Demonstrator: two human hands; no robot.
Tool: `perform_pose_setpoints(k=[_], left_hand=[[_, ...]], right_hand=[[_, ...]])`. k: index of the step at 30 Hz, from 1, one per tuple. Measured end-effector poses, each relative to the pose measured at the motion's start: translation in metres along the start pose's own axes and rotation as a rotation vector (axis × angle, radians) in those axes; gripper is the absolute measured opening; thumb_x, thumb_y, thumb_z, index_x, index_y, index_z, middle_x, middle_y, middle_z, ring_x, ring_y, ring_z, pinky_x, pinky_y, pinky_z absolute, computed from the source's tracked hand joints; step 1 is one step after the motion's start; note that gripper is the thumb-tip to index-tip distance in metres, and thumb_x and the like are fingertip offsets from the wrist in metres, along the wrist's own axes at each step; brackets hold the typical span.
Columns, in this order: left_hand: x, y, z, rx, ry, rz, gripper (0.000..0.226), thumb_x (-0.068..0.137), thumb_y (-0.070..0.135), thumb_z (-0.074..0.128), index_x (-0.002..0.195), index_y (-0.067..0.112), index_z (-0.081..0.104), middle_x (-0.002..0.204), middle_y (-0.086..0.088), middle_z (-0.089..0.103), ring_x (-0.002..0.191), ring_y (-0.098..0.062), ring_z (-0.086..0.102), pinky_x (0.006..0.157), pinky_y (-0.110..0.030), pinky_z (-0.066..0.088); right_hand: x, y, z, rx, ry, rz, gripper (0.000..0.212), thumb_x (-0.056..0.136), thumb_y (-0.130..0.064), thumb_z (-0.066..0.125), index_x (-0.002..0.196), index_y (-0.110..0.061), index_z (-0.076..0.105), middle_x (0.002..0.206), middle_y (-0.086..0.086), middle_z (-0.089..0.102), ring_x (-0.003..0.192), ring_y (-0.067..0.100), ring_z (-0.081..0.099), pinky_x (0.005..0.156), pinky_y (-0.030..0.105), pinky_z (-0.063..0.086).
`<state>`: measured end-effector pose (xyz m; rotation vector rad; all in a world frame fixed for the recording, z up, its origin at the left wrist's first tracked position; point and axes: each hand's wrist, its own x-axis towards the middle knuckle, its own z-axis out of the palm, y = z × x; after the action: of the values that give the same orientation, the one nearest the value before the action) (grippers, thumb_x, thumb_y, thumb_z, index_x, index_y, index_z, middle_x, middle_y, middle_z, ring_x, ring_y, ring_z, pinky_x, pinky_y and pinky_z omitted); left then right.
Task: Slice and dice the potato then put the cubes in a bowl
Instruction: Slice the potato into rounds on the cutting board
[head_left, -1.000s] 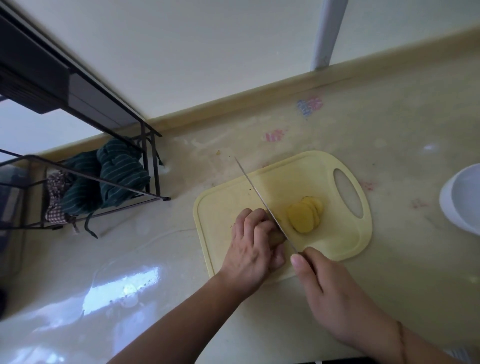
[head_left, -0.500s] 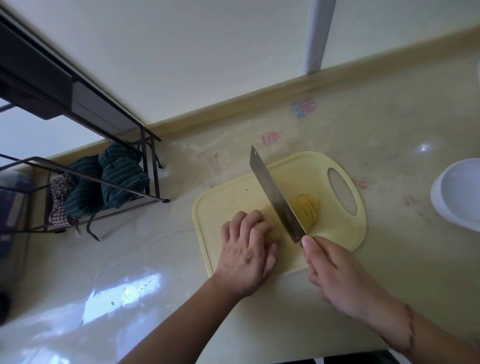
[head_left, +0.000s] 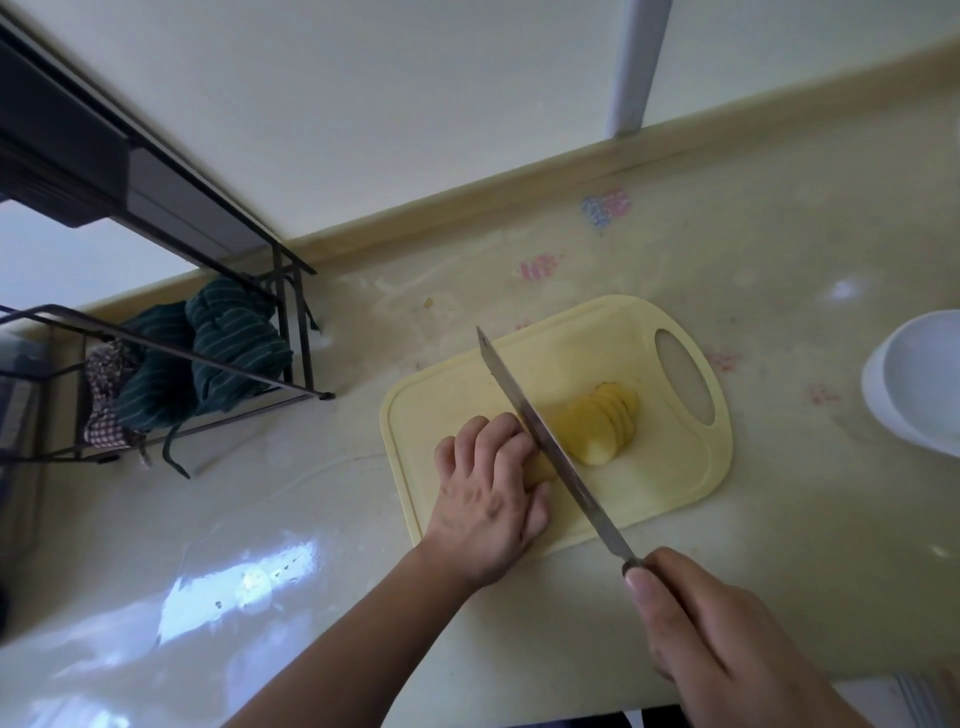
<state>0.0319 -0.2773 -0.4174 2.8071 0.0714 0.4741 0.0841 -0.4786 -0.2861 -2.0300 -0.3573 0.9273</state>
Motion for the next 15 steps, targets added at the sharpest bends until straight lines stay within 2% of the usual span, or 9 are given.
perform_pose_setpoints(k=[6,8,10,11,15], left_hand=[[0.0009,-0.0022,0.0010,-0.030,0.004,0.004,0.043,0.091,0.035,0.057,0.121,0.008,0.043,0.130,-0.011,0.042,0.116,-0.034,0.045,0.089,-0.044,0.035],[0.0007,-0.0029,0.0010,-0.041,0.002,0.011,0.043,0.090,0.035,0.057,0.121,0.008,0.043,0.129,-0.011,0.041,0.116,-0.034,0.045,0.089,-0.044,0.036],[0.0011,-0.0036,0.0009,-0.047,0.000,0.016,0.043,0.090,0.035,0.057,0.120,0.008,0.043,0.129,-0.011,0.041,0.116,-0.035,0.045,0.088,-0.044,0.036],[0.0014,-0.0038,0.0008,-0.049,-0.001,0.016,0.043,0.090,0.035,0.057,0.120,0.008,0.043,0.129,-0.011,0.041,0.116,-0.035,0.045,0.088,-0.044,0.036],[0.0023,-0.0033,0.0016,-0.055,-0.021,0.039,0.044,0.090,0.033,0.058,0.123,0.007,0.043,0.131,-0.011,0.040,0.118,-0.036,0.044,0.088,-0.044,0.038]], right_hand=[[-0.0067,-0.0007,0.0005,-0.048,0.017,0.055,0.039,0.076,-0.067,0.026,0.084,-0.035,0.046,0.046,-0.006,0.050,0.046,0.010,0.050,0.046,0.014,0.034],[-0.0089,-0.0017,0.0019,-0.052,0.056,0.063,0.052,0.069,-0.079,0.023,0.085,-0.035,0.045,0.050,-0.007,0.054,0.050,0.008,0.054,0.049,0.013,0.037],[-0.0094,-0.0019,0.0036,-0.068,0.074,0.070,0.076,0.053,-0.097,0.010,0.085,-0.037,0.045,0.056,-0.010,0.057,0.052,0.003,0.054,0.050,0.011,0.038],[-0.0088,-0.0013,0.0049,-0.079,0.067,0.077,0.083,0.047,-0.100,0.004,0.085,-0.039,0.044,0.056,-0.011,0.057,0.053,0.002,0.055,0.050,0.010,0.038],[0.0002,0.0013,0.0047,-0.112,0.001,0.070,0.081,0.046,-0.099,0.002,0.083,-0.040,0.043,0.055,-0.012,0.056,0.053,0.005,0.055,0.050,0.014,0.037]])
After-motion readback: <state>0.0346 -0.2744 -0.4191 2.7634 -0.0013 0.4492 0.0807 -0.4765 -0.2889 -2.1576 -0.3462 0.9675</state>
